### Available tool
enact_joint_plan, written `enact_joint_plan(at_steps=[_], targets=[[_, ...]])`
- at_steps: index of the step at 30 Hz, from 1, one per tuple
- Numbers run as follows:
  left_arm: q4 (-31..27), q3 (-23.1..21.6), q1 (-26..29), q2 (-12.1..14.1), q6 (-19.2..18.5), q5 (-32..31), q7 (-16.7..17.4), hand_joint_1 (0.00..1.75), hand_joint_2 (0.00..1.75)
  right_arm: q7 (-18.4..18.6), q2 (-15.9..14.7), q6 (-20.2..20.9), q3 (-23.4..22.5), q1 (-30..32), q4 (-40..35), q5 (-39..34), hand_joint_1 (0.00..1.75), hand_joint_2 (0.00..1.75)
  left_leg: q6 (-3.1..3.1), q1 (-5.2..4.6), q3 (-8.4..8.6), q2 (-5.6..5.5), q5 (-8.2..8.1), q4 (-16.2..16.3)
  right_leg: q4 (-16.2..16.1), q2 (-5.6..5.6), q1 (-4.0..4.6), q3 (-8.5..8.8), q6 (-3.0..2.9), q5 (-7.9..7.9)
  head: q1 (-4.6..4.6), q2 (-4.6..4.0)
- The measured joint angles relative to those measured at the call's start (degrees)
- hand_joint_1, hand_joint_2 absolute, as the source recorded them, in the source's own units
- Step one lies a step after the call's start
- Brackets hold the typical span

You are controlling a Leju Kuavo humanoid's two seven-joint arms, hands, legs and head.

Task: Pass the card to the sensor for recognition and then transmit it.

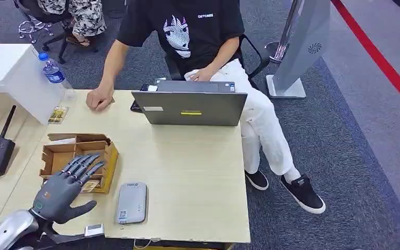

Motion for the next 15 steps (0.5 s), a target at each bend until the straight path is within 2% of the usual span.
enact_joint_plan(at_steps=[6, 15], targets=[[-1.05, 1.44, 3.57, 0.94, 0.55, -0.02, 0.00, 0.00, 1.75, 0.59, 0.55, 0.68, -0.81, 0.10, -1.62, -0.09, 0.00, 1.75, 0.00, 0.00, 0.01, -0.02, 0.00, 0.00, 0.00, -0.03, 0.00, 0.01, 0.00, 0.01, 0.00, 0.00], [-1.18, 1.99, 4.53, 0.85, 0.70, -2.32, 0.94, 0.00, 1.75, 1.16, 1.01, 1.07, -1.40, 0.06, -2.62, 0.29, 0.00, 1.75, 0.00, 0.00, 0.01, -0.05, 0.00, 0.00, 0.00, -0.05, 0.00, 0.02, 0.00, 0.01, 0.00, 0.00]])
